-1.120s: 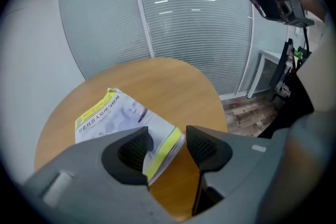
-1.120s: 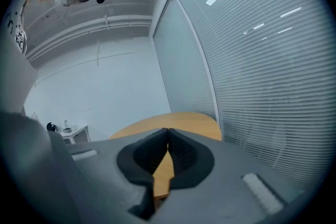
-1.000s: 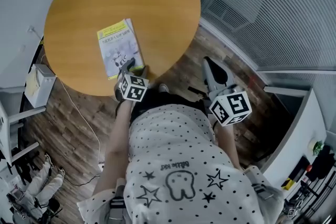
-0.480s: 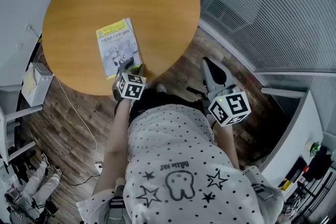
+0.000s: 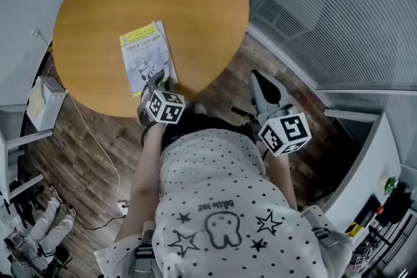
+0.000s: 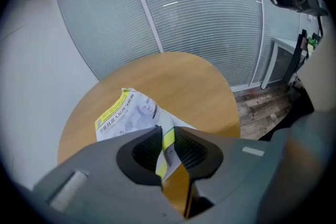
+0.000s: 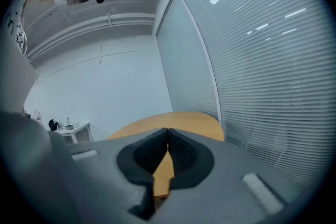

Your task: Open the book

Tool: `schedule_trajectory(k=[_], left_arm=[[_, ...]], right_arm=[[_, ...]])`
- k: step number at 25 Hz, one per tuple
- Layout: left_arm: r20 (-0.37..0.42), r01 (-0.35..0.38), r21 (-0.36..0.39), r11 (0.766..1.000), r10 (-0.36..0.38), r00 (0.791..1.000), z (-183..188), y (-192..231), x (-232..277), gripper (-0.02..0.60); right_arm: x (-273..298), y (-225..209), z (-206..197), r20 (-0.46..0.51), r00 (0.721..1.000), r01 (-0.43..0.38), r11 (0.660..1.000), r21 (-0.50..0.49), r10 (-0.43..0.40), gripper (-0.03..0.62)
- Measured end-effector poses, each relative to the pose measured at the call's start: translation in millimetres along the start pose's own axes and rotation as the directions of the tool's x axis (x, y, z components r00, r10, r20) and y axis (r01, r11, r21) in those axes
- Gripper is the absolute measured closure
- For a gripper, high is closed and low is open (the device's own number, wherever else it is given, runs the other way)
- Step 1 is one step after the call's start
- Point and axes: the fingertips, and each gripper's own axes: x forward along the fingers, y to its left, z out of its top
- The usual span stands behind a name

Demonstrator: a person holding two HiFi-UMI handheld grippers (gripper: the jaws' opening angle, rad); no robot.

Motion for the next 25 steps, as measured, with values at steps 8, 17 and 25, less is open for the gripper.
schedule_trajectory(k=[8, 17, 25], left_arm=[[0.034, -0.030, -0.041, 0.999, 0.032, 0.999, 6.3, 13.8, -13.3, 0.528], [0.087, -0.053, -0.107, 0.993, 0.063, 0.994, 9.8, 33.3, -36.7, 0.531], [0.132, -0.098, -0.158, 0.983, 0.119, 0.984, 10.9, 59.2, -62.6, 0.531]], right_arm=[[0.9, 2.7, -2.2, -0.005, 1.000, -0.013, 1.000, 0.001, 0.013, 0.589], [9.1, 21.9, -2.1, -0.008, 0.999, -0.044, 0.999, -0.003, 0.044, 0.589], [18.1, 41.7, -1.7, -0.017, 0.996, -0.088, 0.996, -0.015, 0.087, 0.589]])
